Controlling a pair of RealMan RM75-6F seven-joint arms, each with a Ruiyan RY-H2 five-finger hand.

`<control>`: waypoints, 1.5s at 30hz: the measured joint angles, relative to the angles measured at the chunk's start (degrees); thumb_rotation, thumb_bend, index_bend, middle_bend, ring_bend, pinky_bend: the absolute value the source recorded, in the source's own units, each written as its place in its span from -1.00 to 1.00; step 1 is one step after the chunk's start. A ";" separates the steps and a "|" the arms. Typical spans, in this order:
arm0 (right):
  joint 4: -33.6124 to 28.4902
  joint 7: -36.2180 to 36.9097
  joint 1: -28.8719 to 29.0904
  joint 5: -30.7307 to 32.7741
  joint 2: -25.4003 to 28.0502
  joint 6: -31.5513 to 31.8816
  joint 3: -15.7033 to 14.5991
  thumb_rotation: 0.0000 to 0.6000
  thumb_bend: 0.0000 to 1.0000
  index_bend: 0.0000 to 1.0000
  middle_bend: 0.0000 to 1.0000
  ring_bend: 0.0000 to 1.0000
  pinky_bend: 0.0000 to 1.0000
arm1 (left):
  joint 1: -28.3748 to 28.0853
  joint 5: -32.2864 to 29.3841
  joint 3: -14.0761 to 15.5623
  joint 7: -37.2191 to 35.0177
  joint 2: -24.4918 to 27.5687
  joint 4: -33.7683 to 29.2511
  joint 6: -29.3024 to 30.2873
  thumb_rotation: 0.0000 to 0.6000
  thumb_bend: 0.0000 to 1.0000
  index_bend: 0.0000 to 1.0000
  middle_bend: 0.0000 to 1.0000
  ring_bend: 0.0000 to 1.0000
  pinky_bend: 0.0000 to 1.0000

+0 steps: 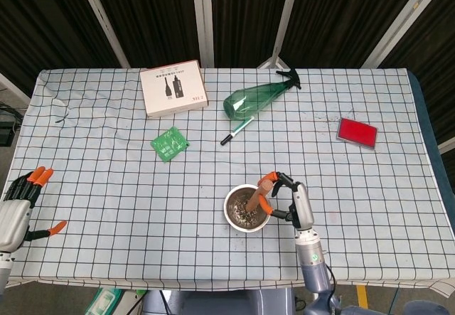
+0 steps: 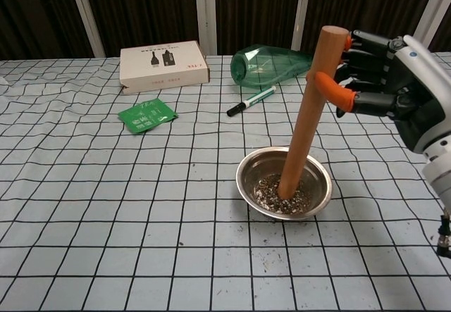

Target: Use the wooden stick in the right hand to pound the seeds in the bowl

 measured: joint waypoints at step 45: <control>1.07 0.46 -0.98 -1.02 -0.74 2.43 -0.47 1.00 0.60 0.53 0.22 0.04 0.30 | -0.09 0.09 -0.03 -0.28 0.10 -0.09 -0.01 1.00 -0.83 -1.00 -1.00 -1.00 -1.00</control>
